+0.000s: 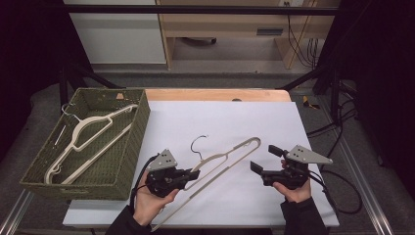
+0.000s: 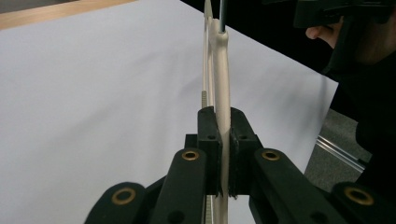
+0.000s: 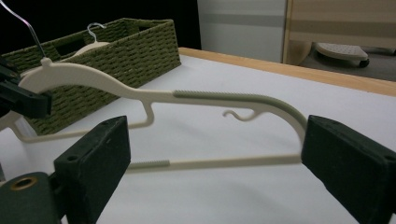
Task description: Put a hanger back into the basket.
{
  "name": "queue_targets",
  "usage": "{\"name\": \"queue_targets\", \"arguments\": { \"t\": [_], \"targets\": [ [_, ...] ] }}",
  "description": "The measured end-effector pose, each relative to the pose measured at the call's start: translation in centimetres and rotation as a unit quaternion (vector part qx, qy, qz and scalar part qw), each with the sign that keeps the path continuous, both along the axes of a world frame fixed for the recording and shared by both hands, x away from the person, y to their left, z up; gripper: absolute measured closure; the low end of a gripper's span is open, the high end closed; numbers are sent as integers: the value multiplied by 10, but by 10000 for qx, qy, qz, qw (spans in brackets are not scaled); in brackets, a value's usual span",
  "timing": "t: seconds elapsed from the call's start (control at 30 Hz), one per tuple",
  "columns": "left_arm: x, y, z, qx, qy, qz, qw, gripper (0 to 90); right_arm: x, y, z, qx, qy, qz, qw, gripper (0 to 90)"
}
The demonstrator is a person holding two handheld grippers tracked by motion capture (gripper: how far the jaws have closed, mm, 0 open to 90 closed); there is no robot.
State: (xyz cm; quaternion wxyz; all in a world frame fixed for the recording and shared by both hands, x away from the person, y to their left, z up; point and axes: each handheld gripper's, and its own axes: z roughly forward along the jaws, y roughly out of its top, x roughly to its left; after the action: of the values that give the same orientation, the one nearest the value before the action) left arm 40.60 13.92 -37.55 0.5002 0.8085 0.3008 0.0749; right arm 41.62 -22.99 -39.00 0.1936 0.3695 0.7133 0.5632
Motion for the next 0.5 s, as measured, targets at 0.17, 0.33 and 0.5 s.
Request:
{"name": "queue_targets", "arguments": {
  "t": [0.17,0.33,0.5],
  "targets": [
    [3,9,5,-31,-40,-8,10000,858,0,-5,-1,3,34,-66,10000,73],
    [2,19,19,-50,-265,85,9996,858,5,-10,-7,-79,161,-219,9996,65],
    [5,40,46,-151,-479,130,9987,858,5,-9,-8,-219,174,-182,9994,56]
  ]
}}
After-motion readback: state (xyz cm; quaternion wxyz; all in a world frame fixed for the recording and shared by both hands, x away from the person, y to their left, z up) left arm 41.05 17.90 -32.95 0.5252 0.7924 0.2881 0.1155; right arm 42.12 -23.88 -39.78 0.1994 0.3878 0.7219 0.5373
